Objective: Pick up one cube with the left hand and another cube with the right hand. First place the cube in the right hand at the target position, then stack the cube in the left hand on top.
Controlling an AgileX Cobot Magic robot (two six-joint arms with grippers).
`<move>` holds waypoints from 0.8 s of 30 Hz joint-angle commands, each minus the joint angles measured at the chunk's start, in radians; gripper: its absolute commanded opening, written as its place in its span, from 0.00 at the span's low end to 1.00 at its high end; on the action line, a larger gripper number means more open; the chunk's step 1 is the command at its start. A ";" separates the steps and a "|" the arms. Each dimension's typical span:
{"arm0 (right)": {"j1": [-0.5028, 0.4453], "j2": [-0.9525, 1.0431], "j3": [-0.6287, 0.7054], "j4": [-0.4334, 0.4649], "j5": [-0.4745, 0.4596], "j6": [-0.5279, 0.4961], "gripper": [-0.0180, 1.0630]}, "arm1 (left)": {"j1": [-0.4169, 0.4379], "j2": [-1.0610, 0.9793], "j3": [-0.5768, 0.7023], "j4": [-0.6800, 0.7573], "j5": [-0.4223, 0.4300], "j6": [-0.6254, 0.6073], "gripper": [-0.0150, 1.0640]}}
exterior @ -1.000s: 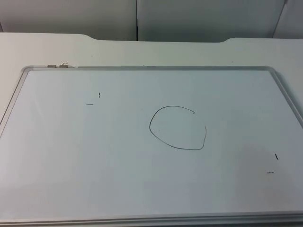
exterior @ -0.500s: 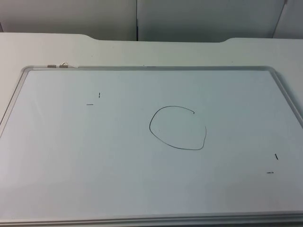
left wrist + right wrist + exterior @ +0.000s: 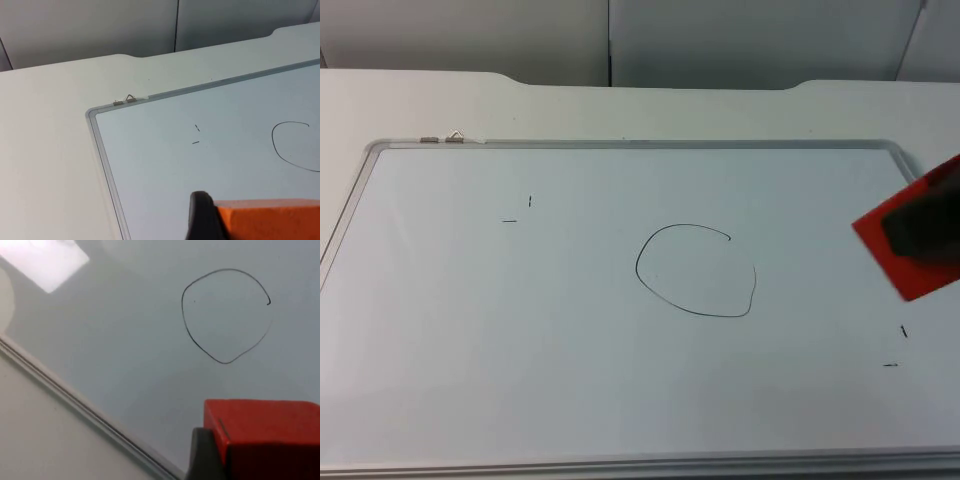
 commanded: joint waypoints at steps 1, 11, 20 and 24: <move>0.020 0.069 0.002 -0.073 -0.087 0.101 0.01 | -0.005 -0.007 0.000 -0.002 -0.024 -0.004 0.22; 0.020 0.456 -0.216 -0.113 -0.129 0.204 0.01 | -0.005 -0.007 0.000 -0.002 -0.024 -0.004 0.22; 0.020 0.723 -0.481 -0.111 -0.054 0.207 0.01 | -0.005 -0.007 0.000 -0.002 -0.024 -0.004 0.22; 0.018 0.787 -0.533 -0.111 -0.045 0.207 0.01 | -0.005 -0.007 0.000 -0.002 -0.024 -0.004 0.22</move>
